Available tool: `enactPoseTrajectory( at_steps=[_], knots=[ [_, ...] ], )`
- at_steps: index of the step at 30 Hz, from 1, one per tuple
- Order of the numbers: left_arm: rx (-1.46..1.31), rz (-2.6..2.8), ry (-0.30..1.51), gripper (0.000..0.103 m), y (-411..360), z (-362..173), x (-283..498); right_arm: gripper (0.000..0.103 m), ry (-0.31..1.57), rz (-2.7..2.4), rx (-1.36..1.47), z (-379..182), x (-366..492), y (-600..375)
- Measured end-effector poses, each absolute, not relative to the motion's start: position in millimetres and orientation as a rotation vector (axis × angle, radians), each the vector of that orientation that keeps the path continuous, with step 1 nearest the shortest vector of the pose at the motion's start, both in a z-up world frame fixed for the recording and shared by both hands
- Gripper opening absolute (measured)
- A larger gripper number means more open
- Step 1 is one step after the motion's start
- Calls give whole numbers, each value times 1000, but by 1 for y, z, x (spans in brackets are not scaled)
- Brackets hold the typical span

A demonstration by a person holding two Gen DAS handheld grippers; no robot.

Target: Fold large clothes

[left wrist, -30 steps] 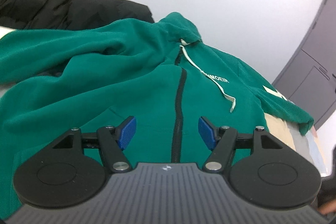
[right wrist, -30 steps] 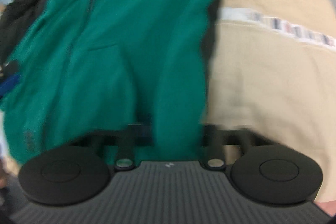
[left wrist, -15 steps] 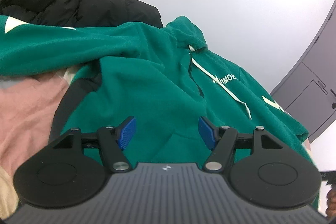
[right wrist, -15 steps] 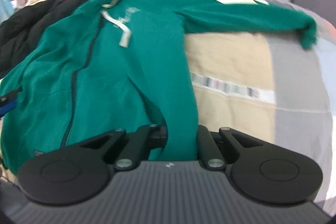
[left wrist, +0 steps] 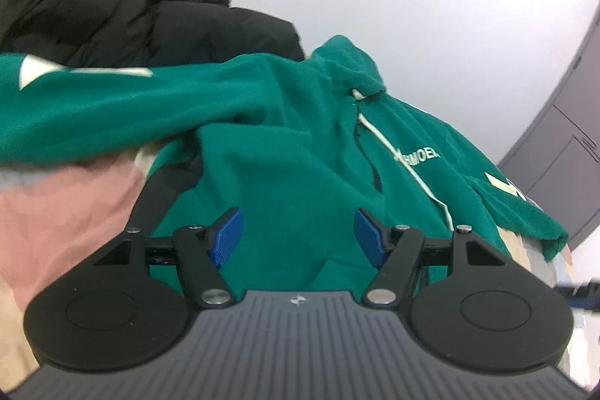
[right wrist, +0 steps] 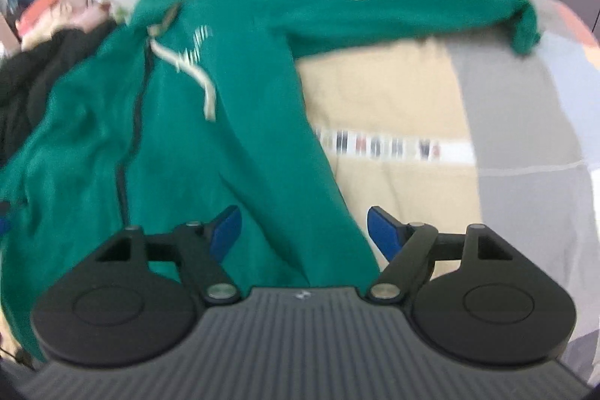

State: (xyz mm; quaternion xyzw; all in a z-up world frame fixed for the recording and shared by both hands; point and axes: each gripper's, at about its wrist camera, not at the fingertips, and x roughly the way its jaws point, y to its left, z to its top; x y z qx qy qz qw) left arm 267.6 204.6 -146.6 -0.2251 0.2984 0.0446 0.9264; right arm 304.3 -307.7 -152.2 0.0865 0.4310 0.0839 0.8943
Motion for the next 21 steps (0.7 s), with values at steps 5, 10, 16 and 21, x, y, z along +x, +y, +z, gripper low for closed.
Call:
enactPoseTrajectory(
  at_steps=[5,10,16,21],
  knots=[
    [-458,12,611,71,199,-116,317,76,768,246,161,-114,333,-293],
    [-404,-54,615,71,187,-90,396,76,704,320,242,-97,405,-255],
    [-389,-111,624,71,181,-101,517,75,638,380,381,-114,539,-206],
    [-329,-112,588,71,181,-133,620,75,624,397,375,-161,664,-162]
  ],
)
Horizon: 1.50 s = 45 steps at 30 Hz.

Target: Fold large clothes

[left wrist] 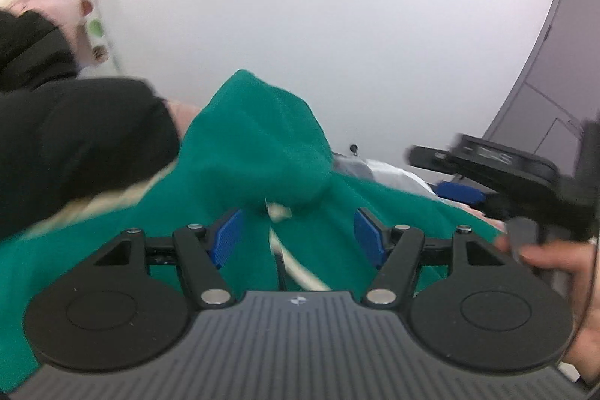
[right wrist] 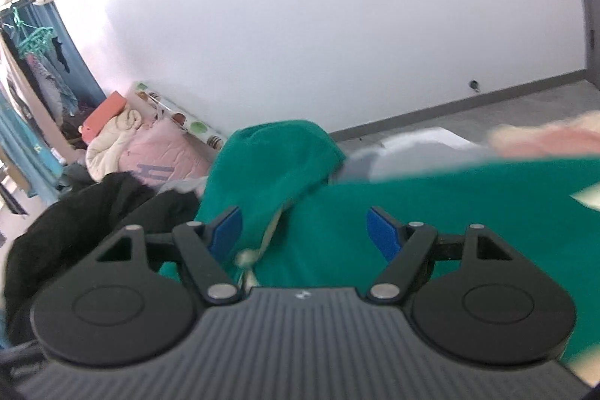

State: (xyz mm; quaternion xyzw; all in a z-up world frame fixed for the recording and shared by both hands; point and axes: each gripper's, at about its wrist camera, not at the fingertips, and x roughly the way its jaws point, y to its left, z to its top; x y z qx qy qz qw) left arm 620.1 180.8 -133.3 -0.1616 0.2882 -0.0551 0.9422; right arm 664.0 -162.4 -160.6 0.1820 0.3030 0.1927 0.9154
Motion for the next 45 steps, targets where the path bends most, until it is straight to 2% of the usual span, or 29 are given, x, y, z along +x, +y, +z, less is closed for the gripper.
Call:
enactPoseTrajectory(
  at_steps=[8,12,14,19,20,21,22,23,24,25,31,36,45],
  knots=[
    [-282,-192,618,71,180,-189,729,75,667,408,407,-230,793,-114],
    [-403,-194,646,71,194,-211,741,75,704,372,400,-254,822,-102],
    [-404,-199,642,71,194,-213,742,78,726,394,408,-265,829,-97],
    [-381,-209,646,71,189,-216,742,76,706,412,402,-273,830,-97],
    [-384,-212,646,71,188,-214,741,74,716,408,387,-273,833,-94],
    [-391,-215,647,71,189,-214,741,65,723,397,365,-272,836,-91],
    [-401,-218,651,71,189,-213,742,49,726,391,351,-270,835,-88],
    [-412,-223,659,71,195,-211,741,39,731,387,340,-268,837,-85],
    [-427,-228,668,71,197,-208,741,29,736,389,333,-265,836,-83],
    [-448,-239,677,71,201,-206,741,24,732,391,312,-261,833,-80],
    [-530,-223,678,71,230,-181,727,23,621,435,203,-204,801,-70],
    [-525,-180,624,71,246,-153,690,23,473,484,131,-142,739,-74],
    [-569,-150,506,71,257,-99,551,23,218,545,58,-56,565,-89]
  ],
)
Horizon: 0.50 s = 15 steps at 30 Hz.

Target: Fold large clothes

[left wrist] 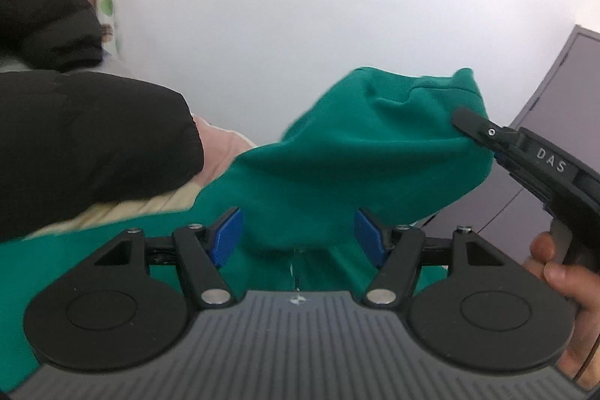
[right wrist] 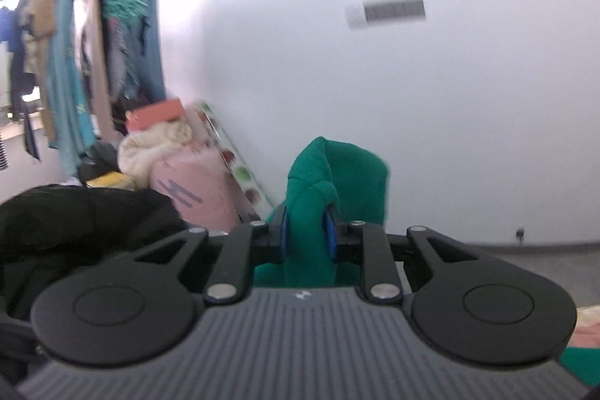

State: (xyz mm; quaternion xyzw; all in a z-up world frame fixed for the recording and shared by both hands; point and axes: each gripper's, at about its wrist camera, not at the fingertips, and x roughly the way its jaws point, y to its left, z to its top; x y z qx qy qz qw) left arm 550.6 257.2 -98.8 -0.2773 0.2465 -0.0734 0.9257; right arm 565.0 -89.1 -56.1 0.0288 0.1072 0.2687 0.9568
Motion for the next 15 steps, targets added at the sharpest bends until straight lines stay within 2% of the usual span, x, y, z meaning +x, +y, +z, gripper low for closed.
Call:
enactPoseTrajectory(
  at_steps=[3,7,15],
  knots=[
    [-596,-135,489,71,253,-83,488,22,176,521,50,-45,512,-96],
    [-624,-130,502,71,241,-79,414,22,216,490,75,-57,447,-112],
    [-675,-100,536,71,222,-116,317,23,413,480,178,-129,350,-133]
  ],
)
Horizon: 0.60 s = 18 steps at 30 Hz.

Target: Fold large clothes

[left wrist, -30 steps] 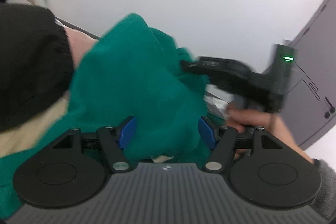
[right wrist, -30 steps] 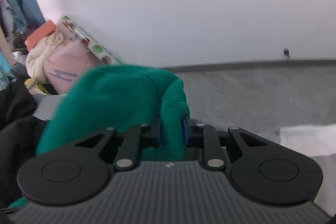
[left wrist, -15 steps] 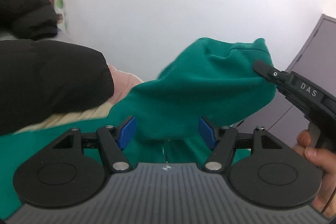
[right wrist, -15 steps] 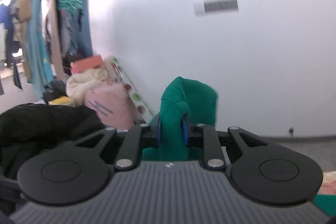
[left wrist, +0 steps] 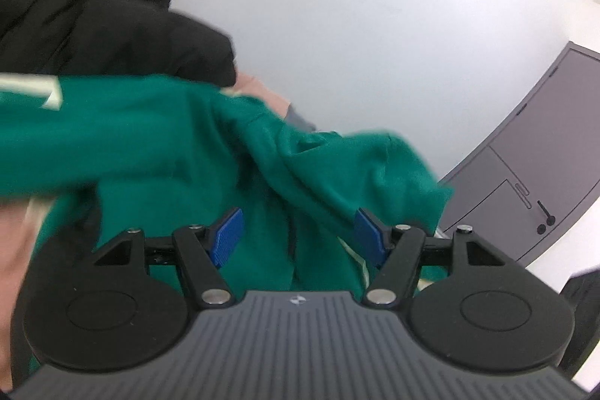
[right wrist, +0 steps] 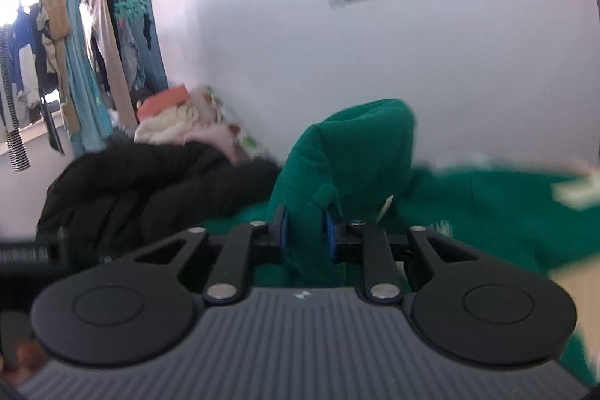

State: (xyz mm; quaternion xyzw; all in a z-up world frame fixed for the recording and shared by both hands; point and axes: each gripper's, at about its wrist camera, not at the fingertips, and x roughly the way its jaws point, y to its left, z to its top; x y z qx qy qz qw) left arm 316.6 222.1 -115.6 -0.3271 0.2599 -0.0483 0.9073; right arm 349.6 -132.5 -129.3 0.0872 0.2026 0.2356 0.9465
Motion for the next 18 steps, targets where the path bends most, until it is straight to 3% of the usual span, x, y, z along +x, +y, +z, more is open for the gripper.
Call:
enactPoseTrajectory(
  at_steps=[8,11,13,18],
  knots=[
    [-695,-98,572,71,210,-153,321,27,696,535,157,-182,331,-132],
    [-702,-124,561,71,209,-162,332,43,695,578,65,-177,322,-130],
    [-717,-149,556,71,207,-170,337,65,679,603,54,-167,319,-135],
    [-724,-211,573,71,198,-182,355,68,594,584,182,-148,324,-165]
  ],
)
